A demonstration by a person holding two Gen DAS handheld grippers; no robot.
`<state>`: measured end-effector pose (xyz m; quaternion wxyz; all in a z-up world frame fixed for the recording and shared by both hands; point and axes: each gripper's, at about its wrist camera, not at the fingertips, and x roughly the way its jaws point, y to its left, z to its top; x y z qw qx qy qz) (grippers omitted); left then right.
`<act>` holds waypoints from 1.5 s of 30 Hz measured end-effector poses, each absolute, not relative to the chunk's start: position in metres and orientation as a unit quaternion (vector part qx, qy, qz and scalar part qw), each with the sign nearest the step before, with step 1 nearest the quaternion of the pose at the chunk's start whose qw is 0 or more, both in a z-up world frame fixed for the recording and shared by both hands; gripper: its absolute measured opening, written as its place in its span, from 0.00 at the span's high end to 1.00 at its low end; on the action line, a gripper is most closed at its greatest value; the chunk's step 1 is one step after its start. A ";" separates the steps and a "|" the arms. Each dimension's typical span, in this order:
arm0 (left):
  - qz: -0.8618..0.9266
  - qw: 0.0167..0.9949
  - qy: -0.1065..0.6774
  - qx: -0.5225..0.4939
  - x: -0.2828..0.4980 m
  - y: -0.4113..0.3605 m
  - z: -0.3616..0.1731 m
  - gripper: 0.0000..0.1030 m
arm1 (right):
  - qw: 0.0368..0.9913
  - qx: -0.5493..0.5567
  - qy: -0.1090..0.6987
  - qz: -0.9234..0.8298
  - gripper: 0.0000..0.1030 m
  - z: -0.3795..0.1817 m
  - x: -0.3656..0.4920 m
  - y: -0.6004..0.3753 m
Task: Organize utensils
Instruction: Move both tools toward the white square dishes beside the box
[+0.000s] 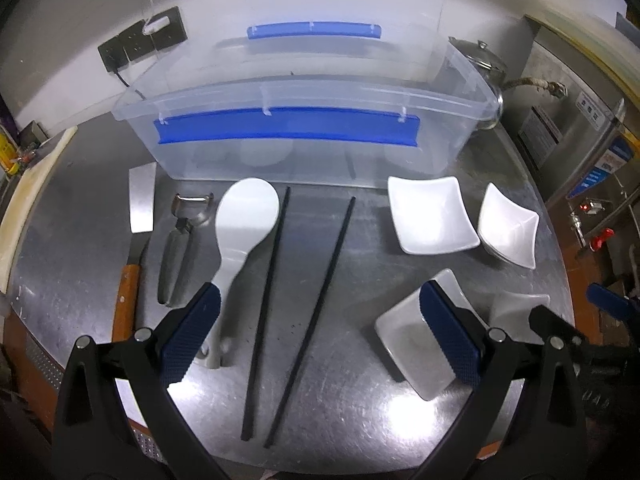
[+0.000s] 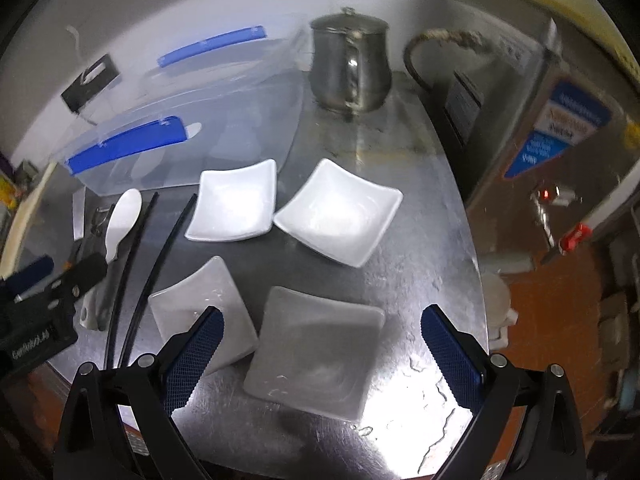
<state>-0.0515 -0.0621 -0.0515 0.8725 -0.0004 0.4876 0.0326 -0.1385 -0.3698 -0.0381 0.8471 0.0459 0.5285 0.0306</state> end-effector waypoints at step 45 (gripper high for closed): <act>-0.027 0.871 0.479 -0.106 -0.081 -0.089 -0.047 0.07 | 0.880 0.059 0.472 0.008 0.05 -0.020 -0.170 -0.408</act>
